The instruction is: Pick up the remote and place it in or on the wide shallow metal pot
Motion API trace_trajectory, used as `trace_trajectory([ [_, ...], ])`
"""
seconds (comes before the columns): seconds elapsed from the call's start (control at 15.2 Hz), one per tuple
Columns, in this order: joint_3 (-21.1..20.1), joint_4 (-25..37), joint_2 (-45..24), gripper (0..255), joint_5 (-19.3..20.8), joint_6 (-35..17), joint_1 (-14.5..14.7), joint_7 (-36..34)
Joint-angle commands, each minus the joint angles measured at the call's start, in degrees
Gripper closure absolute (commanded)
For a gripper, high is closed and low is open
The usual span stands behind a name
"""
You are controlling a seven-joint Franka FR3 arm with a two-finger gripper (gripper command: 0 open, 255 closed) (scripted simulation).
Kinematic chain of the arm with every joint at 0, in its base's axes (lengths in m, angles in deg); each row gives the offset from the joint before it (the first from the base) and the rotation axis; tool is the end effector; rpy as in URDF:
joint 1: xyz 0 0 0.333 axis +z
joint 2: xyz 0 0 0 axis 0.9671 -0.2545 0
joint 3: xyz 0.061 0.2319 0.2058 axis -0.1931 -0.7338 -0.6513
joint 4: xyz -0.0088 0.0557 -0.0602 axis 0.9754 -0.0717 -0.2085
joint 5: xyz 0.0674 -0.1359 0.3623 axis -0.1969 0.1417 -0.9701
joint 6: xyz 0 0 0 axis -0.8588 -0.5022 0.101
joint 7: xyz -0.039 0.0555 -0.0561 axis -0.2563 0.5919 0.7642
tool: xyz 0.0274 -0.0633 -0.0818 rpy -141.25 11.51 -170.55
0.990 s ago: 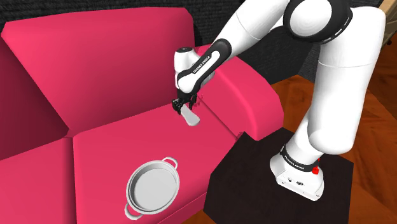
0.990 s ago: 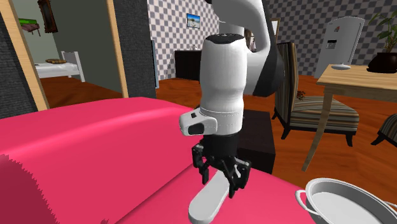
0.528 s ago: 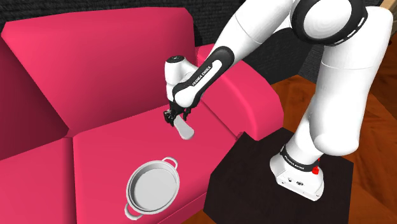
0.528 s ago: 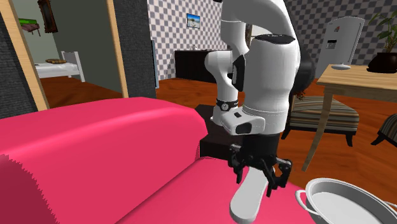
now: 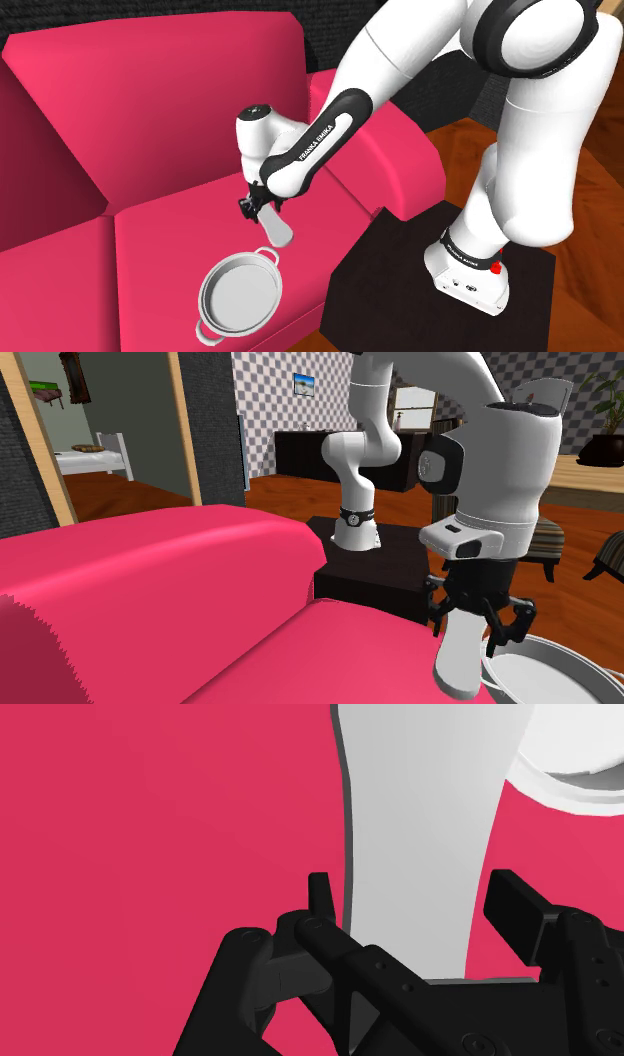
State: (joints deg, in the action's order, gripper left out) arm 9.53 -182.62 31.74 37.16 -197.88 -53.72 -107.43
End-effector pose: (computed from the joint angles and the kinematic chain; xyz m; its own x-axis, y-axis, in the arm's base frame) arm 0.4879 0.2598 0.2383 0.9670 -0.2547 0.0029 -0.2546 -0.9669 -0.0145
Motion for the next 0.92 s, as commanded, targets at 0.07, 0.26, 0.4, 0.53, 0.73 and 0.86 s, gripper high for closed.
trace_trajectory([
  [0.07, -1.02, 0.98, -0.68, 255, 0.76, 0.3, 3.24, -4.9],
  [0.26, -1.91, 2.74, -1.73, 255, 1.51, 1.05, 6.33, -9.36],
  [0.4, -2.45, 4.24, -2.63, 255, 2.03, 1.69, 8.39, -12.27],
  [0.53, -2.95, 6.01, -3.69, 255, 2.56, 2.44, 10.45, -15.12],
  [0.73, -3.59, 9.17, -5.59, 255, 3.35, 3.78, 13.54, -19.22],
  [0.86, -3.68, 10.44, -6.94, 255, 3.78, 3.73, 14.75, -20.76],
])
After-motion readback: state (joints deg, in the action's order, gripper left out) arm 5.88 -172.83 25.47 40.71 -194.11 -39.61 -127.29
